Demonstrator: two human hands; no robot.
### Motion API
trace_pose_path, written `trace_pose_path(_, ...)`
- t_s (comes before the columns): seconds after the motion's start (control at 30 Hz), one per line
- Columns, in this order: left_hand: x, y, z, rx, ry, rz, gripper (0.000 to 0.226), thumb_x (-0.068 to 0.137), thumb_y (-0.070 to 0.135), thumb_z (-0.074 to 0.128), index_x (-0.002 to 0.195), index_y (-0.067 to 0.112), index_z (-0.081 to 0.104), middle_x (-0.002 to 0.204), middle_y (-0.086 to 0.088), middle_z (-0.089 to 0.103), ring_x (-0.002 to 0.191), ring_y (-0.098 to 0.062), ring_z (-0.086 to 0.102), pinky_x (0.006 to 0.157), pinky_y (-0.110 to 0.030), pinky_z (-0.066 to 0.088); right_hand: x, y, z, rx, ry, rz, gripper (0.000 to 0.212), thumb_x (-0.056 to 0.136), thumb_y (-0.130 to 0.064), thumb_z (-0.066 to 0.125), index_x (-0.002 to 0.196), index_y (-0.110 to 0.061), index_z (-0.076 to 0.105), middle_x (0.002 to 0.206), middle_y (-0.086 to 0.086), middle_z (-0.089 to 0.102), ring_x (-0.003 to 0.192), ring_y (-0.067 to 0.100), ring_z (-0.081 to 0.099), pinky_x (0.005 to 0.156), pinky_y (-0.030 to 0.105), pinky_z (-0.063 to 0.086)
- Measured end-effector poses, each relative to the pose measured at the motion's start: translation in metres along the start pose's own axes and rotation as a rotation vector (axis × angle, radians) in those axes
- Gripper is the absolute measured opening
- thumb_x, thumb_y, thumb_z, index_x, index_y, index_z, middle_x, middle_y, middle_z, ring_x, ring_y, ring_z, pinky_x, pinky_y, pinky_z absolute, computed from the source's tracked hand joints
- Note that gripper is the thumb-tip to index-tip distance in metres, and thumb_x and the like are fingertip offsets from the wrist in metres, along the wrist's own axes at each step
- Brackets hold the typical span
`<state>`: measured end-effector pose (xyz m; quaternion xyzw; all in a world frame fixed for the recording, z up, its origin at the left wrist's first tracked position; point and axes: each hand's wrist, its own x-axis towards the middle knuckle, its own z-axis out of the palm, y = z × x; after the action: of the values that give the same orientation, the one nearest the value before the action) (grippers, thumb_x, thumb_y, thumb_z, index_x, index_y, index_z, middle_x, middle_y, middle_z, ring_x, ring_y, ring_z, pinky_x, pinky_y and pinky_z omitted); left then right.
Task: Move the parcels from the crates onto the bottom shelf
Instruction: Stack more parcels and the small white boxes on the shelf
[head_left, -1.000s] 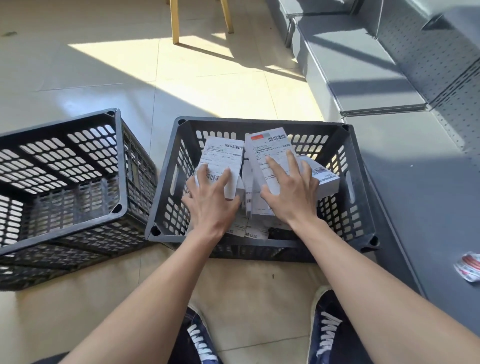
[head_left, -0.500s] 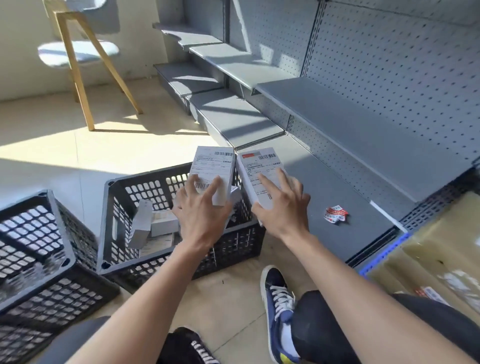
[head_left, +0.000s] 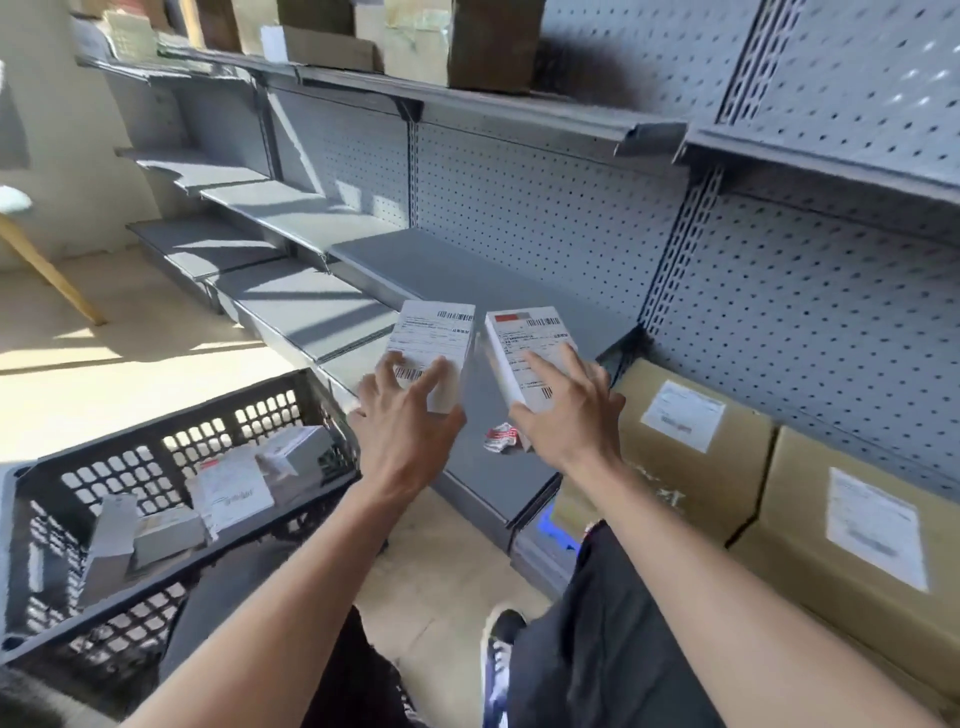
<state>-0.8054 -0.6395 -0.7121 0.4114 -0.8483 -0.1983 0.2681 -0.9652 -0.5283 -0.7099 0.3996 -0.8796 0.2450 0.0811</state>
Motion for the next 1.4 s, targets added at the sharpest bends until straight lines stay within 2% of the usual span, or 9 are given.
trace_pose_path(0.3,-0.014,0.097,0.046,0.013,-0.128,0.119,0.058,0.084,0.052,0.065,0.139,0.054,0.045,0.157,0.0,0.023,0.139,-0.031,0.027,0.107,-0.054,0.033,-0.03,0.094,-0.059,-0.031,0.062,0.179,0.064,0.084,-0.053,0.063,0.145,-0.044,0.046,0.156,-0.01,0.03,0.136,0.028,0.03,0.104,0.049,0.033)
trace_pose_path(0.43,-0.027,0.136,0.066,-0.03,-0.173,0.184,0.052,0.086,0.048,0.065,0.134,0.055,0.046,0.156,0.0,0.024,0.137,-0.032,0.028,0.107,-0.053,0.032,-0.048,0.135,-0.083,-0.071,0.108,0.245,0.066,0.08,-0.055,0.06,0.144,-0.043,0.046,0.149,-0.012,0.036,0.134,0.029,0.033,0.103,0.053,0.036)
trace_pose_path(0.6,-0.049,0.176,0.091,-0.066,-0.233,0.254,0.051,0.085,0.046,0.063,0.129,0.056,0.039,0.154,0.001,0.026,0.134,-0.031,0.031,0.104,-0.051,0.034,-0.078,0.173,-0.111,-0.091,0.127,0.333,0.071,0.076,-0.059,0.053,0.144,-0.042,0.046,0.144,-0.013,0.039,0.134,0.027,0.032,0.102,0.056,0.036)
trace_pose_path(0.77,-0.063,0.207,0.114,-0.095,-0.296,0.327,0.049,0.086,0.047,0.062,0.129,0.056,0.042,0.151,0.001,0.028,0.135,-0.029,0.029,0.106,-0.052,0.032,-0.103,0.203,-0.128,-0.088,0.139,0.432,0.074,0.071,-0.058,0.049,0.143,-0.043,0.047,0.147,-0.015,0.038,0.134,0.027,0.031,0.103,0.057,0.037)
trace_pose_path(0.83,-0.064,0.216,0.122,-0.095,-0.322,0.351,0.051,0.086,0.047,0.062,0.127,0.059,0.034,0.151,0.002,0.028,0.135,-0.03,0.029,0.108,-0.053,0.031,-0.107,0.213,-0.13,-0.101,0.125,0.465,0.073,0.072,-0.057,0.05,0.144,-0.043,0.046,0.15,-0.015,0.036,0.133,0.027,0.031,0.106,0.056,0.035)
trace_pose_path(1.0,-0.053,0.217,0.144,-0.088,-0.352,0.345,0.048,0.086,0.05,0.061,0.13,0.057,0.043,0.153,0.002,0.027,0.136,-0.029,0.029,0.109,-0.051,0.028,-0.098,0.227,-0.115,-0.092,0.075,0.486,0.069,0.075,-0.056,0.051,0.143,-0.042,0.048,0.145,-0.017,0.038,0.132,0.027,0.033,0.103,0.054,0.037)
trace_pose_path(1.13,-0.035,0.204,0.16,-0.046,-0.371,0.33,0.055,0.088,0.047,0.061,0.127,0.057,0.024,0.154,0.0,0.028,0.135,-0.031,0.03,0.11,-0.051,0.03,-0.082,0.226,-0.088,-0.077,0.037,0.482,0.068,0.077,-0.056,0.054,0.143,-0.042,0.047,0.14,-0.019,0.041,0.133,0.026,0.034,0.102,0.053,0.038)
trace_pose_path(1.27,-0.01,0.186,0.177,0.017,-0.401,0.309,0.045,0.09,0.051,0.059,0.132,0.057,0.044,0.153,0.002,0.028,0.132,-0.03,0.031,0.105,-0.049,0.033,-0.062,0.223,-0.063,-0.072,-0.017,0.471,0.069,0.078,-0.056,0.058,0.144,-0.042,0.046,0.145,-0.016,0.038,0.135,0.026,0.033,0.107,0.052,0.036)
trace_pose_path(1.4,0.006,0.173,0.193,0.055,-0.399,0.311,0.052,0.088,0.055,0.06,0.139,0.055,0.046,0.153,0.004,0.03,0.132,-0.029,0.032,0.104,-0.046,0.033,-0.044,0.222,-0.045,-0.133,-0.049,0.456,0.066,0.081,-0.056,0.053,0.144,-0.038,0.046,0.152,-0.009,0.033,0.137,0.03,0.031,0.106,0.053,0.036)
